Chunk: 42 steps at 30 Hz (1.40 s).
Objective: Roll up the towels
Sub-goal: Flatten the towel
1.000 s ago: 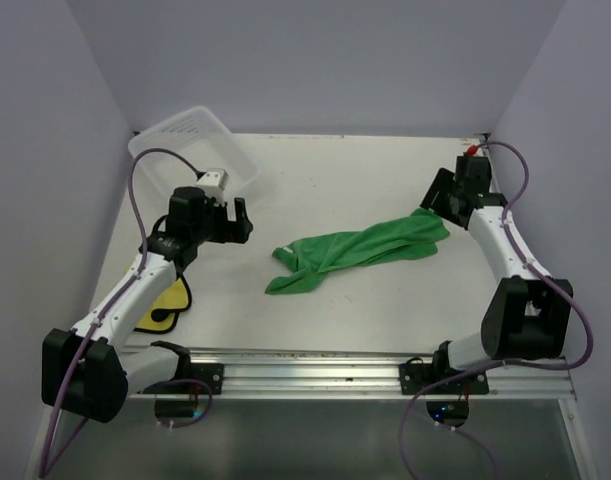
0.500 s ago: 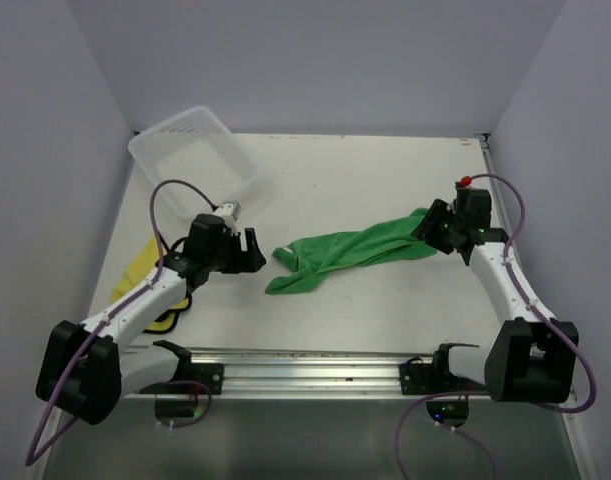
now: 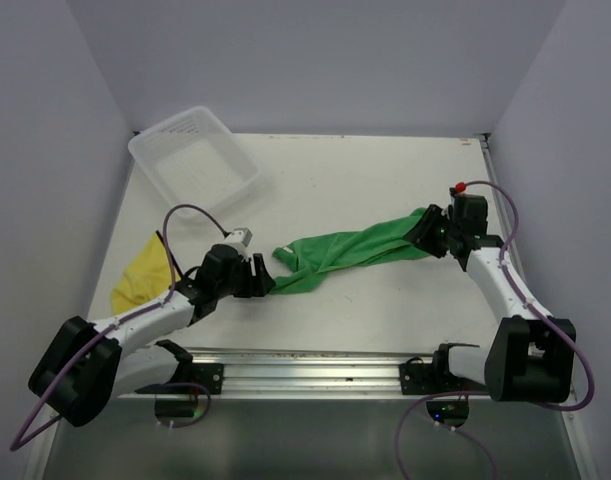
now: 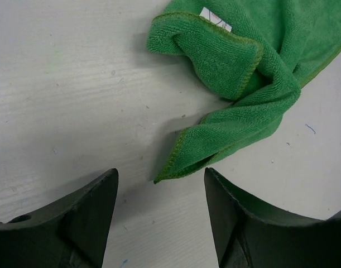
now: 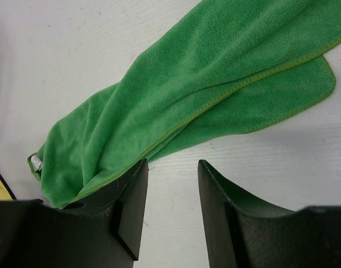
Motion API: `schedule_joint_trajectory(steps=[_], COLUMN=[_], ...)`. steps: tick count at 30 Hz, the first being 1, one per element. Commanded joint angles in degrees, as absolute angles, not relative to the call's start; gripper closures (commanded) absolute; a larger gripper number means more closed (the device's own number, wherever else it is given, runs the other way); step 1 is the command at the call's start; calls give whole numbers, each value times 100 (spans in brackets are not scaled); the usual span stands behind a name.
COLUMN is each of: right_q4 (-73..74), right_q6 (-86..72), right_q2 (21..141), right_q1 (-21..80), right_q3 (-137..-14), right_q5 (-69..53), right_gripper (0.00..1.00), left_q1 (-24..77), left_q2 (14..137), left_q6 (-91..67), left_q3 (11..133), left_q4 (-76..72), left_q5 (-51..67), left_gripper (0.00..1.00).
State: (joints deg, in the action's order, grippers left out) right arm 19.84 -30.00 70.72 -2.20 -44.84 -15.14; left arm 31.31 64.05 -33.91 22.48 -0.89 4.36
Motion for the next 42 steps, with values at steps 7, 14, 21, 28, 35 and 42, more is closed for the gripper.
schedule_joint_trajectory(steps=[7, 14, 21, 28, 35, 42], right_q4=[1749, 1714, 1784, 1802, 1907, 1758], right_q6=[-3067, -3111, -3103, -3076, -3085, -3331], right_q2=[7049, 7110, 7119, 7145, 7321, 7610], right_q1=[-211, -211, -211, -220, -325, -650], right_q3=[-4430, -4421, -4474, -4500, -4474, -4412], right_q5=[-1670, -1609, -1503, -1406, -853, -449], right_gripper=[55, 55, 55, 55, 53, 55], left_q1=[3217, 3287, 3296, 3331, 3322, 3322], left_q2=[6714, 7065, 7400, 7216, 6041, 4853], left_q6=[-3287, -3270, -3226, -3322, -3822, -4122], left_q3=[1794, 1538, 1617, 1600, 1889, 2460], left_q4=[-1555, -1960, -2092, -1916, -1004, 498], left_q5=[474, 554, 659, 791, 240, -869], left_gripper=[37, 47, 71, 100, 100, 100])
